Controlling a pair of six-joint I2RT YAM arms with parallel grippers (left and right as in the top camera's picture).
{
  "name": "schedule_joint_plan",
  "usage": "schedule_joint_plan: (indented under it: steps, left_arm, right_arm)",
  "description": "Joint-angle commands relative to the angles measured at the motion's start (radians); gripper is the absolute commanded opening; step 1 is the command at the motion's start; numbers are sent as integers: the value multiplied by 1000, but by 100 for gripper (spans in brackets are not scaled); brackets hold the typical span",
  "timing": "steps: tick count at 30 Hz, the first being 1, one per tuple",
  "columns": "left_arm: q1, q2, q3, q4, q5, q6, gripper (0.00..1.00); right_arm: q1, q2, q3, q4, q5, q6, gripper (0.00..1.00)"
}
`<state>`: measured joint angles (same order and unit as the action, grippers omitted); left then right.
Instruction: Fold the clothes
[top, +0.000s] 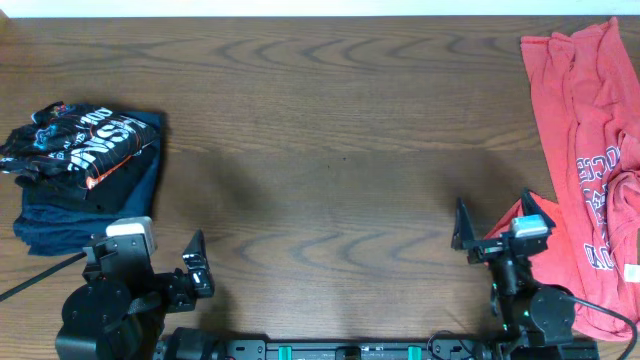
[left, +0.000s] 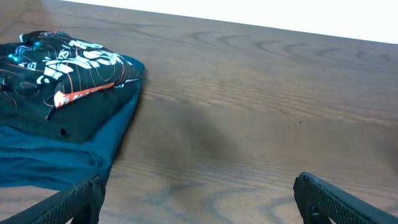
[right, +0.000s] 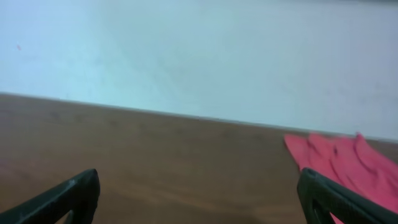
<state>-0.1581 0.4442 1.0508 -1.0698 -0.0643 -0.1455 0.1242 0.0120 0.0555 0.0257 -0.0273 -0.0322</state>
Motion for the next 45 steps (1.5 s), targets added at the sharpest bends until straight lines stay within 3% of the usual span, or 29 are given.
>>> schedule_joint_plan:
  steps: [1,6,39,45]
  left_arm:
    - [2,-2,-4,1,-15,-9,98]
    - [2,-2,-4,1,-15,-9,98]
    - [2,-2,-4,1,-15,-9,98]
    - [55,-2,-6,-84,23,-9,98]
  right_arm:
    - [12,-7,-51,29,4,-41,99]
    - [13,-7,-50,-112,9,-87,99]
    - [13,-3,-50,-100,12,-85,99]
    - [13,-2,-50,-100,12,-85,99]
